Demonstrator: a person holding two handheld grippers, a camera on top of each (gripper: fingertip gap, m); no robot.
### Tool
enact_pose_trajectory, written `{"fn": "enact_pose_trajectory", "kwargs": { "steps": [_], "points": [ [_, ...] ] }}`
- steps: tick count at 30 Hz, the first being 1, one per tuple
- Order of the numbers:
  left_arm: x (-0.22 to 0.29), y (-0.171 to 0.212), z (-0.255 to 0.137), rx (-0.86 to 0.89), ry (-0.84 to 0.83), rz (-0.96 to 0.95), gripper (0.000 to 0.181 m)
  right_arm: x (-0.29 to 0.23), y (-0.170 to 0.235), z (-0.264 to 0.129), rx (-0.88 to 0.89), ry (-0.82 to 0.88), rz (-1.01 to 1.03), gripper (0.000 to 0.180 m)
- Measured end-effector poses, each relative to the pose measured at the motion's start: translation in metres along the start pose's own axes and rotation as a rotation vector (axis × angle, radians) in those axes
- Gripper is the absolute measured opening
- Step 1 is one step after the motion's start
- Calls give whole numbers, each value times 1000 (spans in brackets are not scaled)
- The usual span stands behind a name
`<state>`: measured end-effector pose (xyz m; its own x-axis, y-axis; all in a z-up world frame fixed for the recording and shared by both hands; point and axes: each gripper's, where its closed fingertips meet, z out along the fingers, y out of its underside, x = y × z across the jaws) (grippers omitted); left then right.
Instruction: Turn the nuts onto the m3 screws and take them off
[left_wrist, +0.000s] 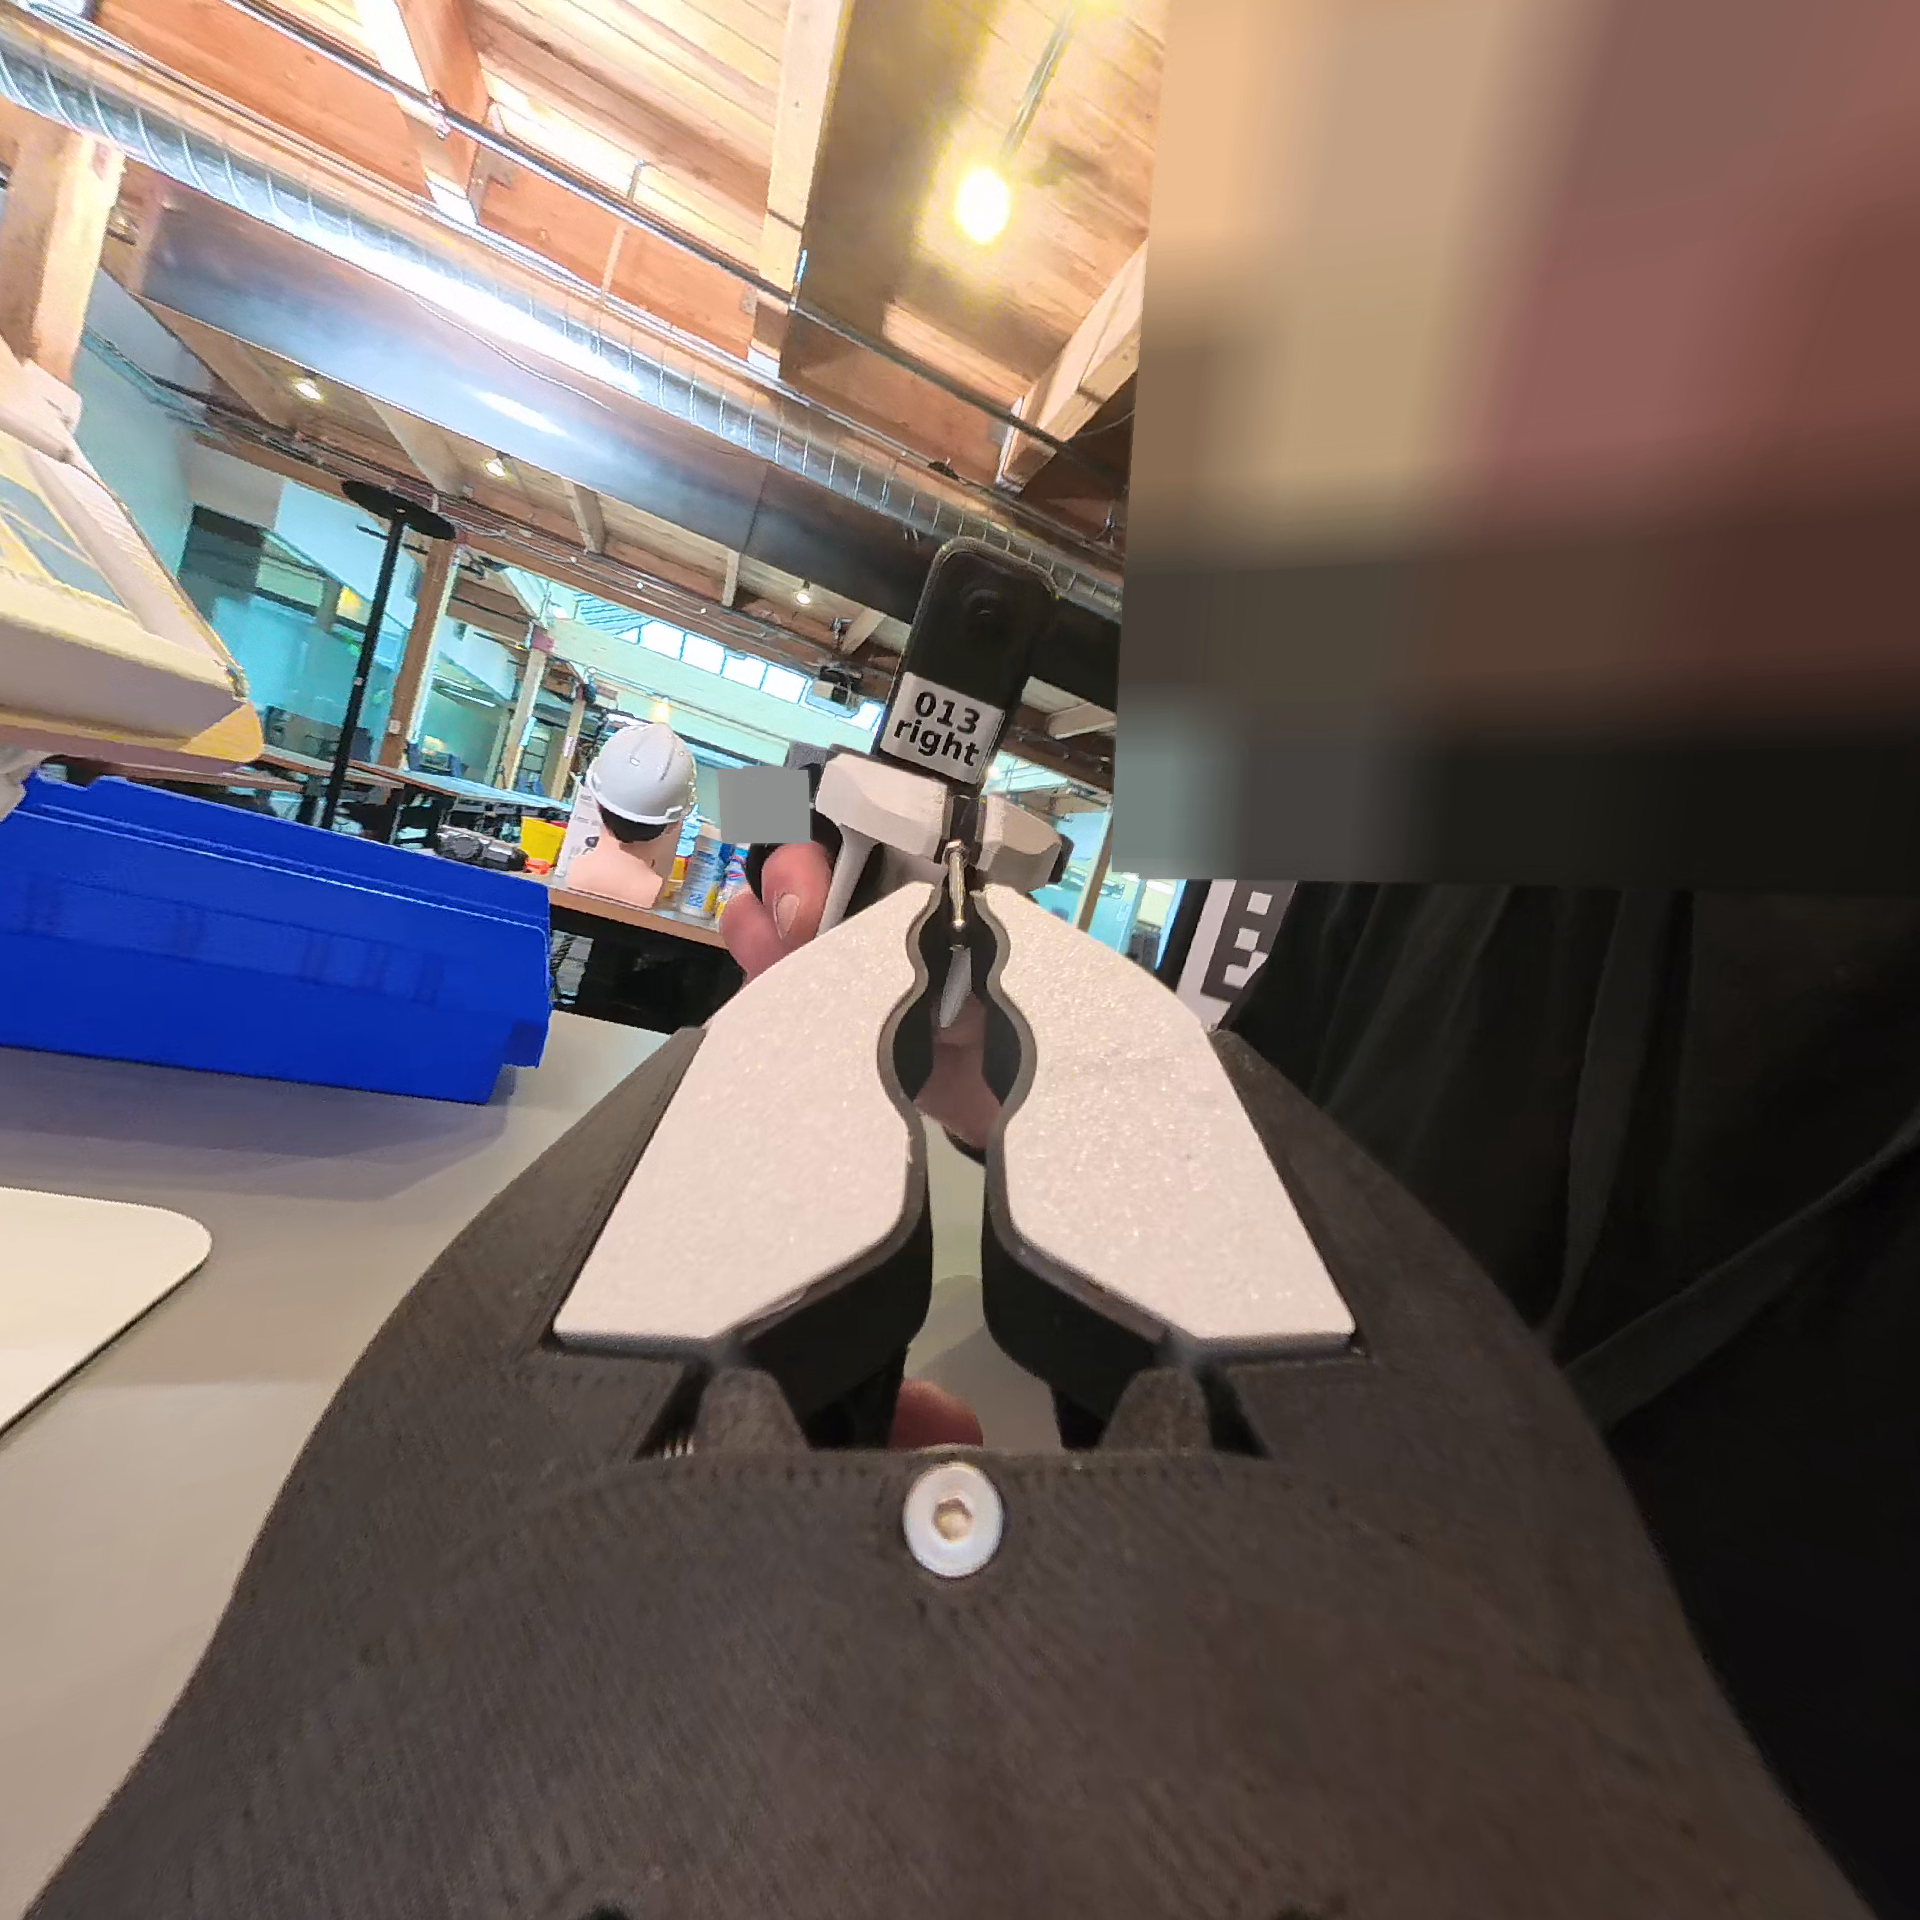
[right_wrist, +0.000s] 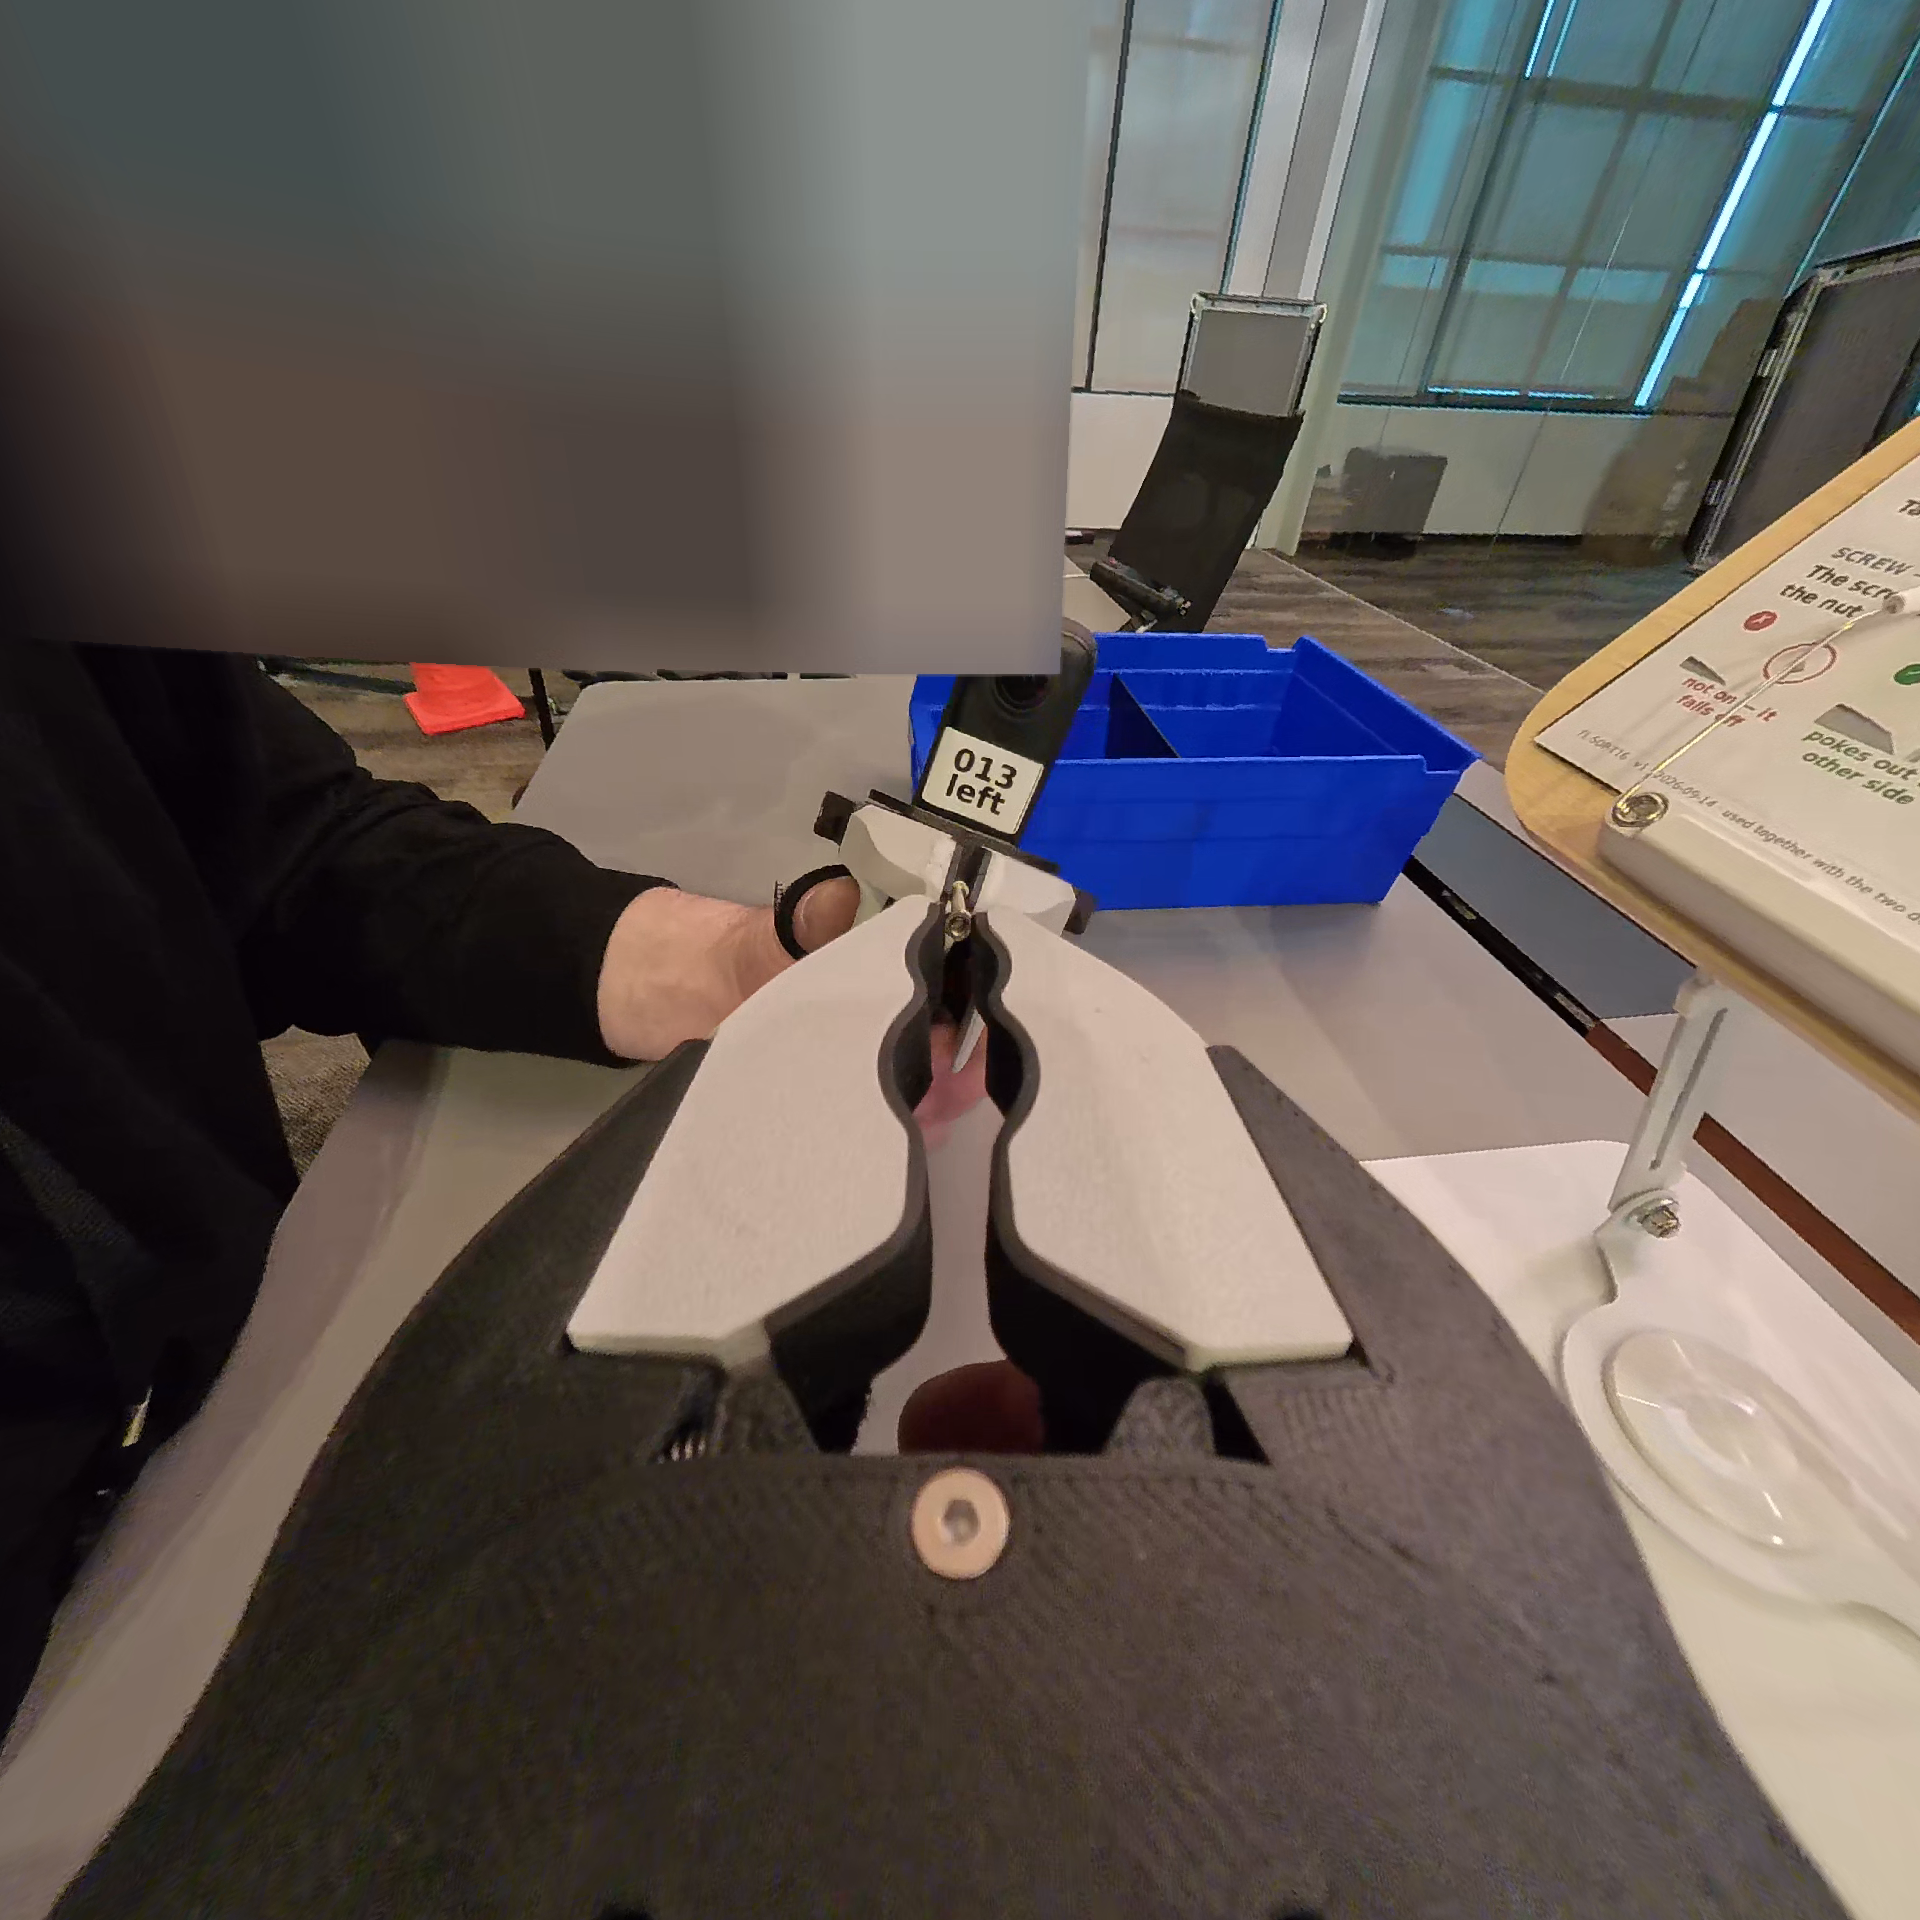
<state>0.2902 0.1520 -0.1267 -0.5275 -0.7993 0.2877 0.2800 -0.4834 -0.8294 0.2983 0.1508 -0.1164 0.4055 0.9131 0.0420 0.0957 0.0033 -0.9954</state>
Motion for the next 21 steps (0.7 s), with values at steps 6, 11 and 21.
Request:
{"fn": "enact_pose_trajectory", "kwargs": {
  "steps": [6,11,21],
  "points": [
    [1,2,2,-30,-21,46,3,-1,1,-2,9,-7,23,5],
    [2,3,3,-65,-42,94,3,-2,2,-4,14,-12,40,5],
    [4,4,4,-113,-76,175,3,-4,3,-6,44,-21,86,4]
  ]
}}
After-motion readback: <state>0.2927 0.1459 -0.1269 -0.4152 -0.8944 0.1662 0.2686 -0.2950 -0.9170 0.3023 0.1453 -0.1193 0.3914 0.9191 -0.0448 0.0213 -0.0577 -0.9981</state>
